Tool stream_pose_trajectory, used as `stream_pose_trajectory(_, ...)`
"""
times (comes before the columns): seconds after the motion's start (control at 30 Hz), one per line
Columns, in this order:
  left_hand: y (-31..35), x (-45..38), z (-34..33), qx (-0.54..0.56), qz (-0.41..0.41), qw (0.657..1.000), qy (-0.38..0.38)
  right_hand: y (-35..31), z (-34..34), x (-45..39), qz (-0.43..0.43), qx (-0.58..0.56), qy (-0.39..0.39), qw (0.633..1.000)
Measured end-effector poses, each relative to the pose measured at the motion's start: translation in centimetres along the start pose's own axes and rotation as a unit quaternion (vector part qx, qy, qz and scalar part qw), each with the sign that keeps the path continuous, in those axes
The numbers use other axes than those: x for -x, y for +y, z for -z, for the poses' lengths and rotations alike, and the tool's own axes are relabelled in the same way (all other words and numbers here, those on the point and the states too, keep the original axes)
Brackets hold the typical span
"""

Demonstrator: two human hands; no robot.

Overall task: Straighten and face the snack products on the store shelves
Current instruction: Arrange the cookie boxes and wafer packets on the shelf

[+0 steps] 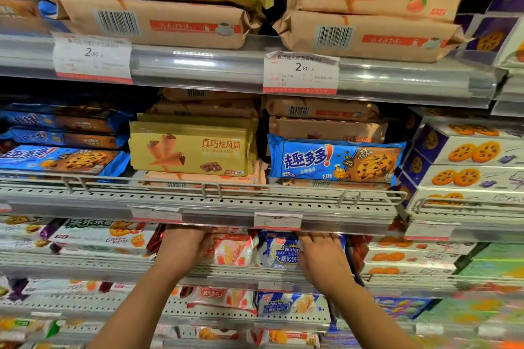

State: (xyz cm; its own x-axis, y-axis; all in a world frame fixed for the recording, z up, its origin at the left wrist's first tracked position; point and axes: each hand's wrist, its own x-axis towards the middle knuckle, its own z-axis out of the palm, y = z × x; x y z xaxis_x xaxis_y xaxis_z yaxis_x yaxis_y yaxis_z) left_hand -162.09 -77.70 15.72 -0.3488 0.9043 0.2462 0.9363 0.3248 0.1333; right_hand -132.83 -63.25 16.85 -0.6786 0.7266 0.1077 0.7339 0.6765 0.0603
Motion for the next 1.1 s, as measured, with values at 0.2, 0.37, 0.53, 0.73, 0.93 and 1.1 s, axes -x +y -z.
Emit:
stream_pose_trajectory(0.2, 3.4, 3.0, 1.4, -0.032, 0.0, 0.995, 0.098, 1.3, 1.6, 3.5, 0.086, -0.123, 0.072, 0.986)
stream_pose_trajectory(0.37, 6.0, 6.7, 3.2, 0.055, -0.102, 0.99, 0.087, 1.4, 5.4, 5.9, 0.137, -0.198, 0.186, 0.953)
stream_pose_trajectory(0.53, 7.4, 7.2, 8.1, 0.117, -0.147, 0.97, 0.155, 1.5, 11.2, 6.0, 0.143, -0.233, 0.299, 0.914)
stream_pose_trajectory(0.73, 7.3, 5.4, 10.6, 0.101, -0.065, 0.969, 0.216, 2.8, 16.3, 3.8, 0.151, -0.206, 0.356, 0.899)
stream_pose_trajectory(0.93, 7.6, 5.1, 9.6, 0.047, -0.046, 0.979, 0.194, 4.1, 18.9, 2.4, 0.143, -0.188, 0.374, 0.897)
stream_pose_trajectory(1.1, 8.2, 5.1, 10.2, 0.067, -0.021, 0.979, 0.189, 4.7, 19.5, 1.9, 0.107, -0.137, 0.339, 0.925)
